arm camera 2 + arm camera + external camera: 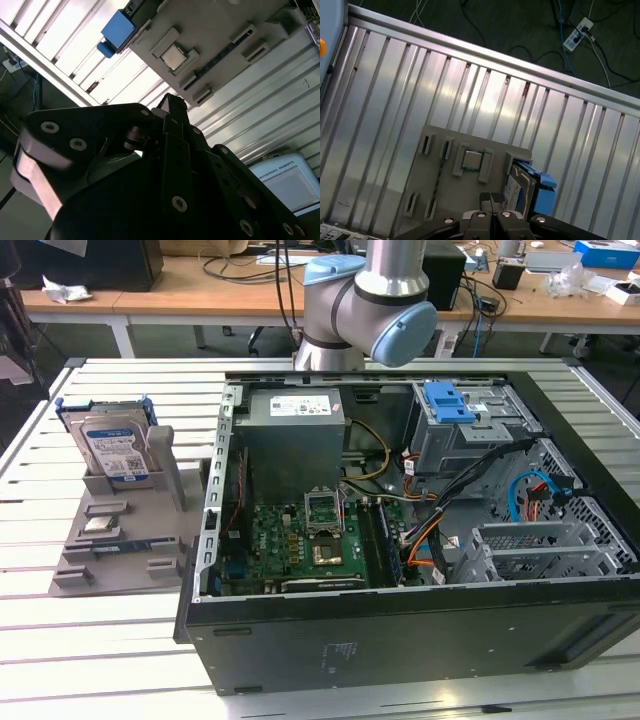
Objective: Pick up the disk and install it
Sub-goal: 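Pick up the disk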
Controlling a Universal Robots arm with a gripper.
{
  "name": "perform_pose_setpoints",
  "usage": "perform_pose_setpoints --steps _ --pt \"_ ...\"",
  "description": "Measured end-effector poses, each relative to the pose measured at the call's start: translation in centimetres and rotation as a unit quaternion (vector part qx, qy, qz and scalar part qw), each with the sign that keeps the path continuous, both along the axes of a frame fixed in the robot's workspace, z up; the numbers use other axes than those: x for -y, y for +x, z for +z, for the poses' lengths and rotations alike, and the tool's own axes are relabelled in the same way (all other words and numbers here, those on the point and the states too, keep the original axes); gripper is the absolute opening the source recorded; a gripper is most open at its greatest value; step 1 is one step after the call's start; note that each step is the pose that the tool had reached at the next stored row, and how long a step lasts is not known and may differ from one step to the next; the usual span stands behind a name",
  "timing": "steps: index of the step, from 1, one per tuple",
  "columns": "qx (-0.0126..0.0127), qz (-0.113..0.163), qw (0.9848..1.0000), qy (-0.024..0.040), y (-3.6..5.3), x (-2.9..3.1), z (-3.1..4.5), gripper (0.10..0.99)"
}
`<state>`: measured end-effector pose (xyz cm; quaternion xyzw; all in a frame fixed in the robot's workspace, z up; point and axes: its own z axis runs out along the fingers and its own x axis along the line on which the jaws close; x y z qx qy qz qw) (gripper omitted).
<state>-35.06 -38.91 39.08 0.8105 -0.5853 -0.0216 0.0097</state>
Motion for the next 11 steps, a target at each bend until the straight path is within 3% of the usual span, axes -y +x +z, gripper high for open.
perform_pose_setpoints --steps 7,11 --pt "0.0 0.034 0.9994 0.0 0.0 0.0 0.0 0.106" --pt "0.0 0.063 0.998 0.0 0.0 -0.01 0.0 0.106"
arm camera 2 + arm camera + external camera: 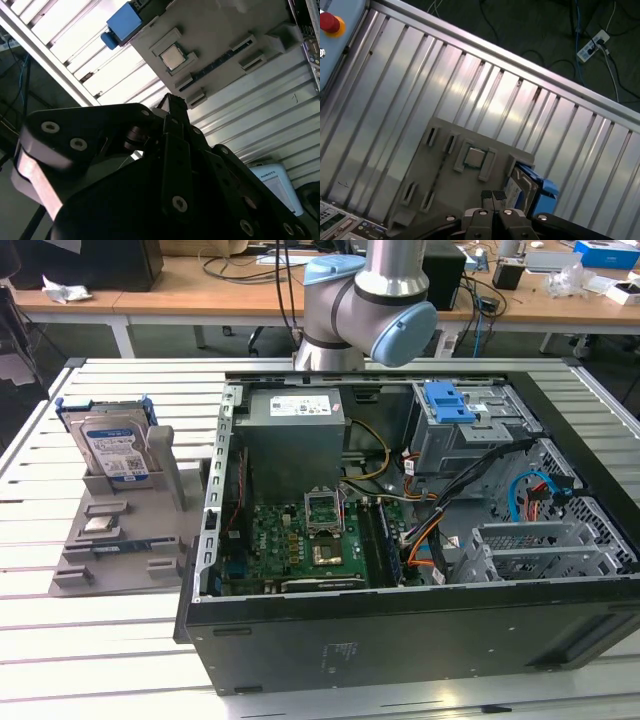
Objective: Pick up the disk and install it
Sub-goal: 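Pick up the disk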
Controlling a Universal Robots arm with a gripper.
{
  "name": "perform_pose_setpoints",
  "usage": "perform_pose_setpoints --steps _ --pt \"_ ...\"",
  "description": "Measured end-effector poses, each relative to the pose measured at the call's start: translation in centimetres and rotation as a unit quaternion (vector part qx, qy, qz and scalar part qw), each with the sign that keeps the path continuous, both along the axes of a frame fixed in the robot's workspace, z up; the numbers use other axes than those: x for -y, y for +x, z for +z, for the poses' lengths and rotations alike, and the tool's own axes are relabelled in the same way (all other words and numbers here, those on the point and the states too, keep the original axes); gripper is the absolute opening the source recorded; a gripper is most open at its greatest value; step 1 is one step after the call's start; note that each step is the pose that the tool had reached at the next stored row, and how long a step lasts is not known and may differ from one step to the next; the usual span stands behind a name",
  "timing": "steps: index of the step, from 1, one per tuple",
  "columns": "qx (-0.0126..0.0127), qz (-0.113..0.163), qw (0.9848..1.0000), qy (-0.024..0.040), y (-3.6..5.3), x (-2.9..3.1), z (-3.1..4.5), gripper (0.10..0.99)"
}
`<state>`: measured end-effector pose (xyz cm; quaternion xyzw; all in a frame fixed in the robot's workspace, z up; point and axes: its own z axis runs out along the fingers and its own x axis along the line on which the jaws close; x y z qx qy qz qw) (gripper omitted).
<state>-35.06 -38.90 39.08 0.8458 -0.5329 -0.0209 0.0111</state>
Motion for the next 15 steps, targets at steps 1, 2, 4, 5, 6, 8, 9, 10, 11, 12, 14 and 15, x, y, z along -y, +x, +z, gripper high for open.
perform_pose_setpoints --steps 1,2,4,5,6,8,9,10,11,12,14,15 --pt "0.0 0.005 1.0 0.0 0.0 0.0 0.0 0.106" --pt "0.0 0.005 1.0 0.0 0.0 0.0 0.0 0.106" --pt "0.0 0.006 1.0 0.0 0.0 0.0 0.0 0.106" --pt "0.0 0.005 1.0 0.0 0.0 0.0 0.0 0.106" --pt "0.0 0.002 1.0 0.0 0.0 -0.01 0.0 0.106" --pt "0.0 -0.024 0.9997 0.0 0.0 -0.01 -0.01 0.106" --pt "0.0 -0.032 0.9995 0.0 0.0 0.0 -0.01 0.106" --pt "0.0 -0.041 0.9992 0.0 0.0 -0.01 -0.01 0.106" --pt "0.0 -0.055 0.9985 0.0 0.0 -0.01 -0.01 0.106" --pt "0.0 -0.066 0.9978 0.0 0.0 0.0 -0.01 0.106" --pt "0.0 -0.084 0.9965 0.0 0.0 0.0 -0.02 0.106" --pt "0.0 -0.092 0.9958 0.0 0.0 0.0 -0.01 0.106"
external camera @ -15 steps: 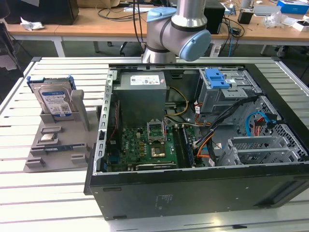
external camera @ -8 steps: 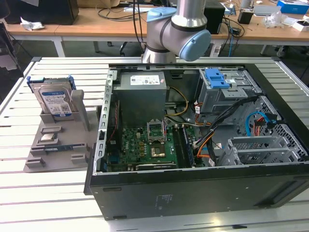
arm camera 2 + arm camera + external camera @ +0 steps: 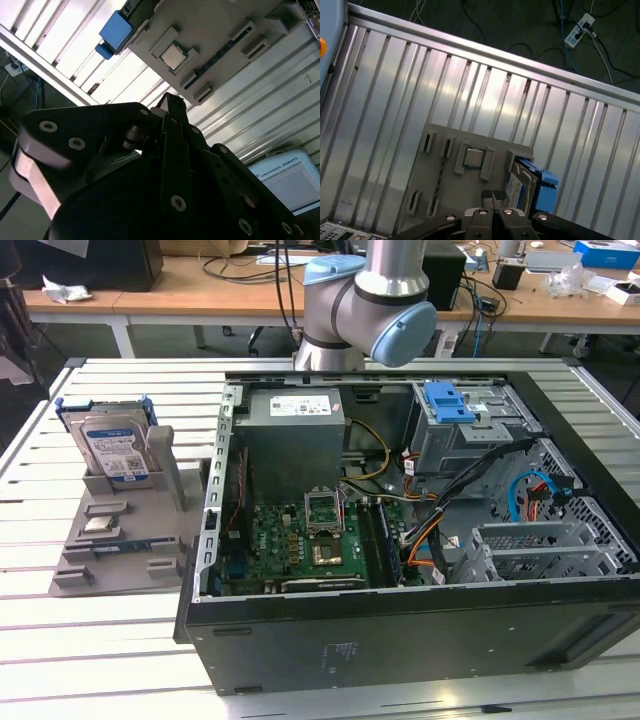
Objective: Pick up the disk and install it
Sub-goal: 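Pick up the disk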
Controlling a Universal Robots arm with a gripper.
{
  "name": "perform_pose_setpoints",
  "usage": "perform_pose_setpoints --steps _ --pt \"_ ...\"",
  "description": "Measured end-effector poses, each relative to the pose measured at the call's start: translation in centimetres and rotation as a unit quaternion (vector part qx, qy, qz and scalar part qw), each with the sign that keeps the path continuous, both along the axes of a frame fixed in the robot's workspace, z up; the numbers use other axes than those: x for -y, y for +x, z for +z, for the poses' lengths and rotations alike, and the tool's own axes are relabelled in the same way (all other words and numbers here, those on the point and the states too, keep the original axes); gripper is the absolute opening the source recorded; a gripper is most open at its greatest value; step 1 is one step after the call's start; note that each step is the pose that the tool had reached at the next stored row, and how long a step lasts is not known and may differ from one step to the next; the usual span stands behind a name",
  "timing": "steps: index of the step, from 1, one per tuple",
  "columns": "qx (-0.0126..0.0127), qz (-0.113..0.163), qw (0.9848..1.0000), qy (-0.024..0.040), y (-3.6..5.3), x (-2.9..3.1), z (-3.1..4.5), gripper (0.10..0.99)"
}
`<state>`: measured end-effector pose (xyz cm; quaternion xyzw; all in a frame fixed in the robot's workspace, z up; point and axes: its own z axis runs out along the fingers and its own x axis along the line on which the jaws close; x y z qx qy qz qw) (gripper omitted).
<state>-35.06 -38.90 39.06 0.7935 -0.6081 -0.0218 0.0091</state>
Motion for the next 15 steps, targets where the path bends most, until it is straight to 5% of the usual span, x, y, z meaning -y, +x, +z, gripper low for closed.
perform_pose_setpoints --steps 8,15 --pt "0.0 -0.075 0.9972 0.0 0.0 0.0 -0.03 0.106" --pt "0.0 -0.135 0.9908 0.0 0.0 0.0 -0.08 0.106"
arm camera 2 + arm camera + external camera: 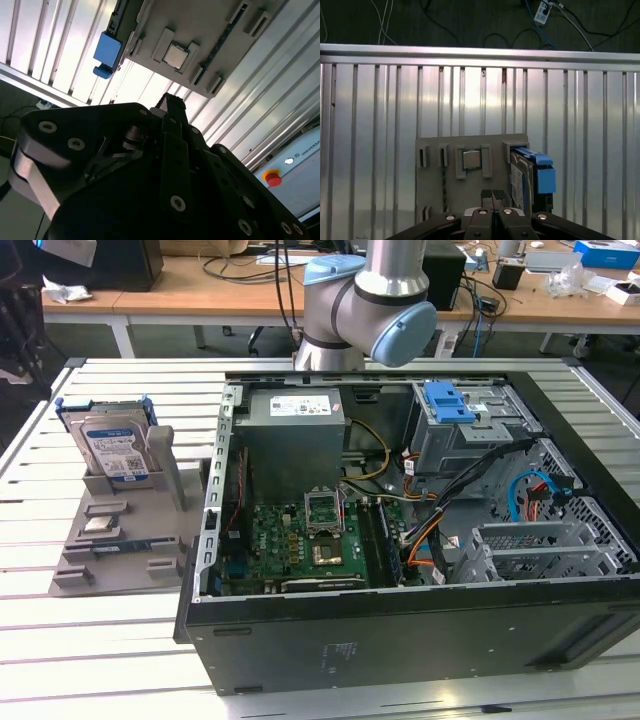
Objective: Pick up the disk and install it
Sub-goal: 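Pick up the disk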
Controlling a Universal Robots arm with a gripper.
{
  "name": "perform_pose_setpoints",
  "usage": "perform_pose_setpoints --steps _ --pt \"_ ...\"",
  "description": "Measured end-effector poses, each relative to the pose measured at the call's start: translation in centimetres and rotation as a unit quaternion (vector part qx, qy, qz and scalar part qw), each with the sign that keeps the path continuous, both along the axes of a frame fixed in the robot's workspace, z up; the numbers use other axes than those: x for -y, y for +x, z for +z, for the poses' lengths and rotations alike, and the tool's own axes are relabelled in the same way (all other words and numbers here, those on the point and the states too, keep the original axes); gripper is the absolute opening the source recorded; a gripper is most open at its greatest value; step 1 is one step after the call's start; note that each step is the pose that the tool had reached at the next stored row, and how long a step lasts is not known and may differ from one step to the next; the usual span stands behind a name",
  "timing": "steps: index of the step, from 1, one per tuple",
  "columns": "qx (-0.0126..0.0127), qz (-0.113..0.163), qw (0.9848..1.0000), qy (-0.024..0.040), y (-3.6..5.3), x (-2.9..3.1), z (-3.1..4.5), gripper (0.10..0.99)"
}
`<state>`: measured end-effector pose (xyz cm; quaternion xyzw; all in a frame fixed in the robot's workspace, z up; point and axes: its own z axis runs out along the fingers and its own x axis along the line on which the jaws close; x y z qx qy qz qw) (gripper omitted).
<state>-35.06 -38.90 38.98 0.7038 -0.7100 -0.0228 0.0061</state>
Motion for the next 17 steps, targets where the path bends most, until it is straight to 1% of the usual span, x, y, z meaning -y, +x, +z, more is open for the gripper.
perform_pose_setpoints --steps 4,7,8,9,10,11,14,15,17 --pt "-0.0001 -0.03 0.9996 0.0 0.0 0.0 -0.04 0.106" --pt "0.0 -0.03 0.9996 0.0 0.0 0.0 -0.05 0.106" --pt "0.0 -0.03 0.9996 0.0 0.0 0.0 -0.05 0.169" --pt "0.0 -0.03 0.9996 0.0 0.0 0.0 -0.05 0.416" --pt "0.0 -0.03 0.9996 0.0 0.0 0.0 -0.05 0.596" --pt "0.0 -0.03 0.9996 0.0 0.0 0.0 -0.05 0.663" --pt "0.0 -0.03 0.9996 0.0 -0.01 -0.07 -0.04 0.663" --pt "0.0 -0.03 0.9996 -0.0001 0.0 -0.22 -0.05 0.663" --pt "0.0 -0.03 0.9996 -0.0004 0.03 -0.77 -0.11 0.663"
